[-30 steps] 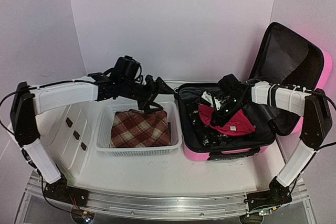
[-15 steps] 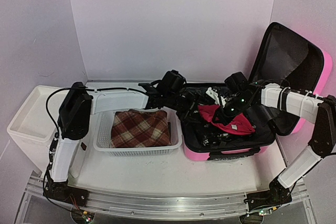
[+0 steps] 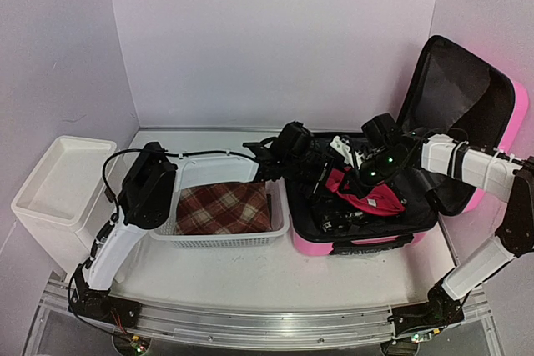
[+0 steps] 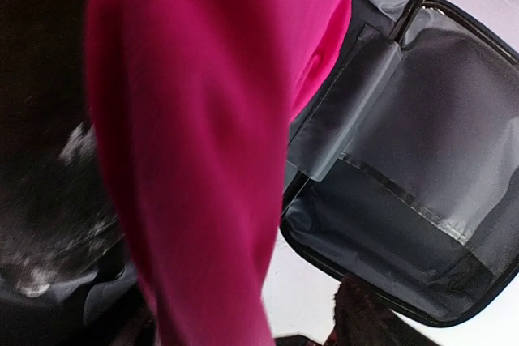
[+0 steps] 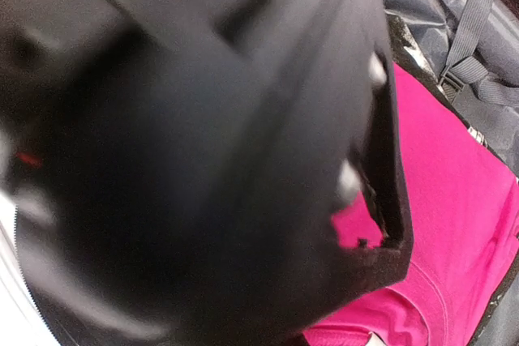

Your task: Open, take out, and arrange the luggage

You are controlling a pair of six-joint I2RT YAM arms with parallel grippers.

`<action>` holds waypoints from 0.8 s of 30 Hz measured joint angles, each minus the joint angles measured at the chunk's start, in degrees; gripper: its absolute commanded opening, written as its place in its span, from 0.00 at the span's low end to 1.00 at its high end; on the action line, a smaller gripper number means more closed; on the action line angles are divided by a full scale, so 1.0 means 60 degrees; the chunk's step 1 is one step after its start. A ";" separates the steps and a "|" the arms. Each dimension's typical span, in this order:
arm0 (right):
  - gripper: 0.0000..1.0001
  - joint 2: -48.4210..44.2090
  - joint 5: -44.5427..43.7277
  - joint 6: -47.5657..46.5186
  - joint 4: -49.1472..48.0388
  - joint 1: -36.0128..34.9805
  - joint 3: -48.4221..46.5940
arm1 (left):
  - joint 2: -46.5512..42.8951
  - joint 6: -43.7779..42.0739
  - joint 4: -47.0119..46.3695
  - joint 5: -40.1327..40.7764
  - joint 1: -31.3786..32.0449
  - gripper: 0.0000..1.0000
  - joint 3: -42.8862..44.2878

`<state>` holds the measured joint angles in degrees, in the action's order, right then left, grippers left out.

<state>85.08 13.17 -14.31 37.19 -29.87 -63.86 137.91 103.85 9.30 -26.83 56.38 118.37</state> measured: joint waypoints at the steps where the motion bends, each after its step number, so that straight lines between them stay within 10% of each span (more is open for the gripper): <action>1: 0.00 -0.0026 0.0004 0.0000 -0.0025 0.0000 0.0025 | 0.0138 0.0025 -0.0040 0.0004 0.0011 0.63 0.0157; 11: 0.11 -0.0306 0.0153 0.0135 -0.0040 0.0000 0.0106 | 0.0503 -0.0525 -0.0248 0.0572 0.0066 0.01 0.0390; 17: 0.53 -0.0849 -0.0146 0.0885 0.0295 -0.0004 0.0142 | 0.0339 -0.2313 -0.0310 0.0991 0.0080 0.00 0.0033; 24: 0.61 -0.2499 -0.1341 0.1851 0.1432 -0.0007 -0.0109 | -0.0903 -0.4674 0.0484 0.1628 0.0106 0.00 -0.1198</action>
<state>70.08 5.13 -3.20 45.78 -29.91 -64.51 132.49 75.81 12.21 -17.06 57.01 111.18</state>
